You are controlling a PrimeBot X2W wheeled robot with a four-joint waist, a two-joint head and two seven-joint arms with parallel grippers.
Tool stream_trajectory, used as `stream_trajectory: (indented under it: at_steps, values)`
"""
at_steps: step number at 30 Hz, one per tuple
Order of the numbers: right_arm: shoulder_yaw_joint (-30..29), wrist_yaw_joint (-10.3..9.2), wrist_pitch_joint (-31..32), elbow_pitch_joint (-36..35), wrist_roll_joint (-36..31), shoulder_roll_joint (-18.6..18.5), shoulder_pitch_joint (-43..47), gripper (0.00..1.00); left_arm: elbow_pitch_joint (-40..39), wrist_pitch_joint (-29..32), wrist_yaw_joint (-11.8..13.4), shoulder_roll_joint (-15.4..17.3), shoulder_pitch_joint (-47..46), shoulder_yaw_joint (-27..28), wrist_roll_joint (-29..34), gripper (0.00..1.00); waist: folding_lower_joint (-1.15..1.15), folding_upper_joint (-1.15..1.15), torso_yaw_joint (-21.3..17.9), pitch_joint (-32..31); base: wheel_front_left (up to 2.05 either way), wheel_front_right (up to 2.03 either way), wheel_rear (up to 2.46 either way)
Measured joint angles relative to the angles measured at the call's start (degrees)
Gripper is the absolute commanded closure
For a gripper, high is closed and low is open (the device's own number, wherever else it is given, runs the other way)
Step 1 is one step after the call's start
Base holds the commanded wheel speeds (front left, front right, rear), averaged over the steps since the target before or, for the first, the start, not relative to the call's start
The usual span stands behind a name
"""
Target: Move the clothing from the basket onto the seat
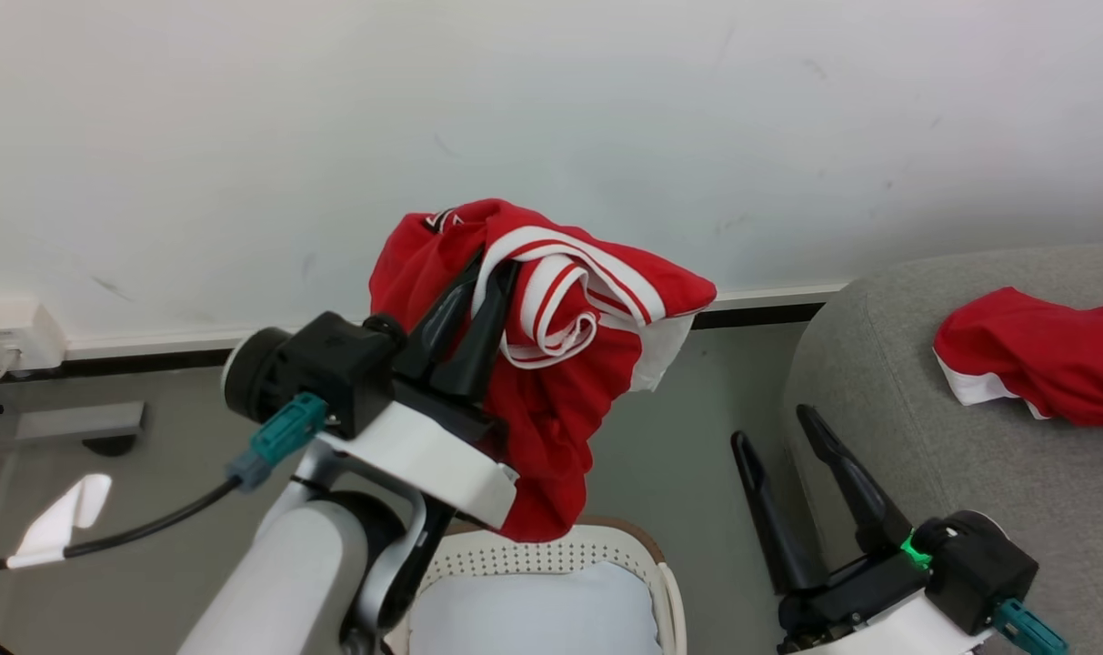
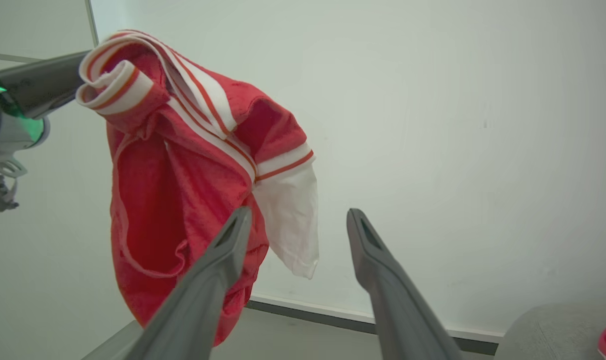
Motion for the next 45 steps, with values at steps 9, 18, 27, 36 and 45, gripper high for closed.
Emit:
stream_trajectory:
  at_steps: [9,18,27,36,45]
  values:
    - [7.5,0.00,0.4,6.1,2.4,-1.1,-4.3,0.00,2.8,-1.0,-2.0,-1.8,-0.1,-3.0,-1.4,1.00,0.00,0.00,2.1,-0.1,0.00,0.00,0.00]
    - [9.9,0.00,-0.4,14.0,4.5,-0.9,-8.8,0.00,4.4,-0.9,-4.5,-4.4,0.5,-8.4,-2.4,1.00,0.00,0.00,6.3,-1.1,0.00,0.00,0.00]
    - [14.3,0.00,-0.5,21.0,6.9,-1.8,-11.2,0.00,4.1,0.4,-6.7,-6.6,2.1,-15.1,-3.4,1.00,0.00,0.00,11.5,-2.6,0.00,0.00,0.00]
    - [16.7,0.00,-1.2,23.0,9.0,-2.1,-13.6,1.00,4.0,1.1,-6.4,-7.0,3.3,-16.6,-4.5,1.00,0.00,0.00,15.1,-4.3,0.00,0.00,0.00]
    - [17.3,0.00,-1.4,20.8,9.3,-2.6,-13.1,1.00,5.6,0.1,-5.1,-5.4,3.6,-13.6,-5.5,1.00,0.01,0.00,15.7,-4.1,0.00,0.00,0.00]
